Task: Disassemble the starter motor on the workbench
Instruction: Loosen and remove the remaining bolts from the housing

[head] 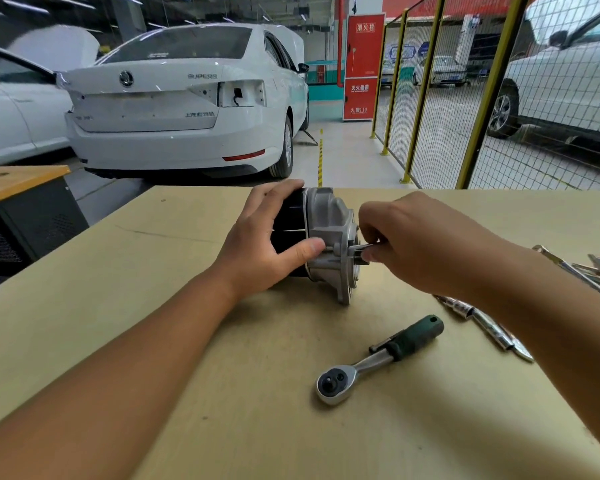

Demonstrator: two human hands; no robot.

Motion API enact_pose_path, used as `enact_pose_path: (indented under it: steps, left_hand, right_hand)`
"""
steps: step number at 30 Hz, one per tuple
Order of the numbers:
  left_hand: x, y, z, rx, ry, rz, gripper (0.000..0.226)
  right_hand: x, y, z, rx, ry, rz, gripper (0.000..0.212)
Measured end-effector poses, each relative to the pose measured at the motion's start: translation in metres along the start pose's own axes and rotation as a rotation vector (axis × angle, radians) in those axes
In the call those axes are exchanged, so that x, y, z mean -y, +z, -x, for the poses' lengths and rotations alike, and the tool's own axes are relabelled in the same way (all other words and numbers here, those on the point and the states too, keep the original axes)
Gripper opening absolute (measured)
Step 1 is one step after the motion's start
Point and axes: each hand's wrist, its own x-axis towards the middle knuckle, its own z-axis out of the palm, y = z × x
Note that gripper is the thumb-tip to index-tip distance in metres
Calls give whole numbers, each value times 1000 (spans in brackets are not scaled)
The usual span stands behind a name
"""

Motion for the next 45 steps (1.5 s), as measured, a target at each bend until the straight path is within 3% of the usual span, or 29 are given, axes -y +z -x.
enact_pose_path:
  steps: [2, 6, 9, 13, 16, 20, 23, 27, 32, 35, 40, 45]
  left_hand:
    - [-2, 3, -1, -30, -14, -10, 76]
    - [-1, 4, -1, -41, -13, -18, 76]
    - [0, 3, -1, -22, -10, 1, 80]
    - [2, 1, -1, -4, -3, 4, 87]
    - [3, 1, -1, 4, -2, 6, 88]
    - [2, 4, -1, -29, -22, 38, 72]
    - [3, 5, -3, -39, -10, 43, 71]
    - [3, 2, -4, -21, -10, 31, 75]
    - [2, 0, -3, 2, -5, 15, 82]
    - [3, -2, -3, 19, -9, 11, 86]
    - [0, 1, -1, 0, -14, 23, 76]
    - [-1, 1, -3, -20, -13, 30, 73]
  right_hand:
    - [0, 1, 0, 17, -18, -70, 17]
    - [4, 4, -1, 80, -40, -21, 22]
    - [5, 6, 0, -10, -38, 115, 11]
    - [10, 9, 2, -135, -29, 299, 16]
    - [6, 11, 2, -108, -11, 218, 21]
    - [2, 7, 1, -23, -11, 4, 8]
    - [1, 3, -2, 58, 8, -51, 19]
    - [5, 4, -5, 60, 52, 98, 19]
    - [15, 4, -1, -131, 99, 341, 17]
    - [14, 7, 0, -145, 98, 233, 22]
    - [8, 5, -2, -23, 96, -114, 19]
    - [1, 1, -5, 44, 95, -146, 29]
